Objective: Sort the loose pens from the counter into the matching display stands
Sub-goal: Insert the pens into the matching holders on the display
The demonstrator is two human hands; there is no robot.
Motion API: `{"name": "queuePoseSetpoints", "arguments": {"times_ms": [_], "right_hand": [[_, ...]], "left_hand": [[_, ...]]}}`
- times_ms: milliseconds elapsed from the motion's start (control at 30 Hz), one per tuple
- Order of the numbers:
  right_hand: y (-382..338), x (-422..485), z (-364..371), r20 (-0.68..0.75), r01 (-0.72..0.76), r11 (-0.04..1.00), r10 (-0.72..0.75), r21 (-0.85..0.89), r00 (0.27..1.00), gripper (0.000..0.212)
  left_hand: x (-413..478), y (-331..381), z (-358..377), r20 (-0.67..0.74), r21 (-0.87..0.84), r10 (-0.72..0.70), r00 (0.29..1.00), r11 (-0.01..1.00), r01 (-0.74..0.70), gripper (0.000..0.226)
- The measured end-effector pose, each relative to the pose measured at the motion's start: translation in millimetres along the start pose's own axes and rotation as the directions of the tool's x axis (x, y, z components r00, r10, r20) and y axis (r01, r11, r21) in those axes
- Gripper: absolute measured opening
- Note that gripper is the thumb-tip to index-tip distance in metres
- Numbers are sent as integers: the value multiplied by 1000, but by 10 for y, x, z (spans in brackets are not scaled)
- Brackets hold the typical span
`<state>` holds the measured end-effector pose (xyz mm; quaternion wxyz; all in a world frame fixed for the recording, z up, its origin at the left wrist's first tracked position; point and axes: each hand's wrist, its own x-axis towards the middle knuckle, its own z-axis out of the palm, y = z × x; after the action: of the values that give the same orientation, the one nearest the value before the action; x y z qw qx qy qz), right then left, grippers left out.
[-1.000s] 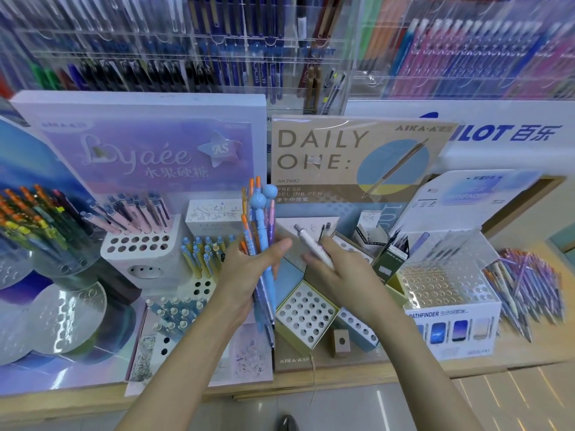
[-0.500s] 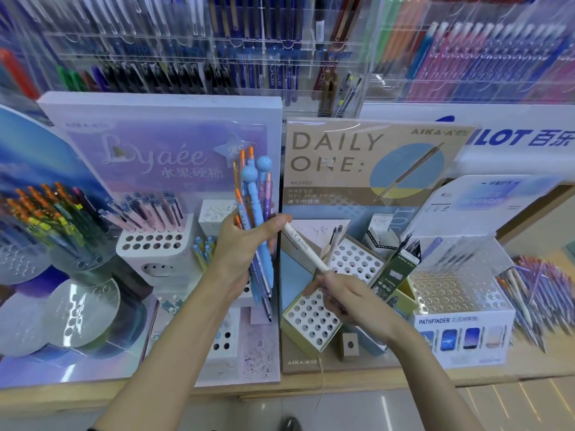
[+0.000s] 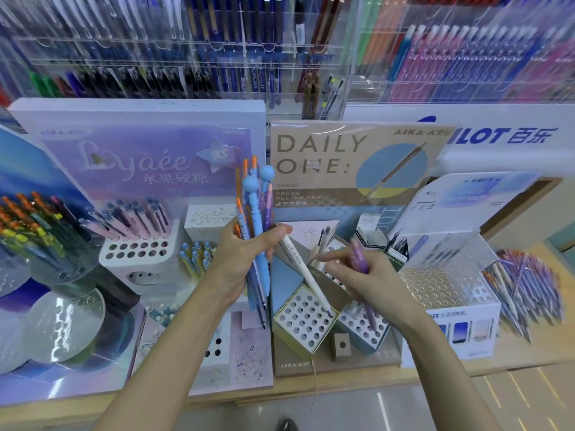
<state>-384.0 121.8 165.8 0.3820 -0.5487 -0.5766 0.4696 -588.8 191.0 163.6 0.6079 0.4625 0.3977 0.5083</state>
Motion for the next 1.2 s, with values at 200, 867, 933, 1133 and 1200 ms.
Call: {"name": "queuePoseSetpoints", "arguments": {"times_ms": [200, 867, 933, 1133, 1200], "right_hand": [[-211, 193, 244, 52, 51, 994, -46, -100, 998, 31], [288, 415, -254, -410, -39, 955, -89, -294, 908, 26], [282, 428, -298, -396, -39, 944, -99, -326, 913, 28], [326, 465, -269, -280, -35, 887, -107, -460, 954, 31], [314, 528, -214, -234, -23, 855, -116, -518, 965, 38]], "left_hand": [[-48, -100, 101, 17, -11, -44, 999, 999, 44, 10], [-150, -415, 27, -134, 17, -171, 976, 985, 174, 9], [-154, -425, 27, -149, 19, -167, 975, 985, 171, 13], [-158, -442, 59, -171, 18, -174, 970, 983, 180, 27], [-163, -439, 65, -171, 22, -180, 969, 982, 186, 17]]}}
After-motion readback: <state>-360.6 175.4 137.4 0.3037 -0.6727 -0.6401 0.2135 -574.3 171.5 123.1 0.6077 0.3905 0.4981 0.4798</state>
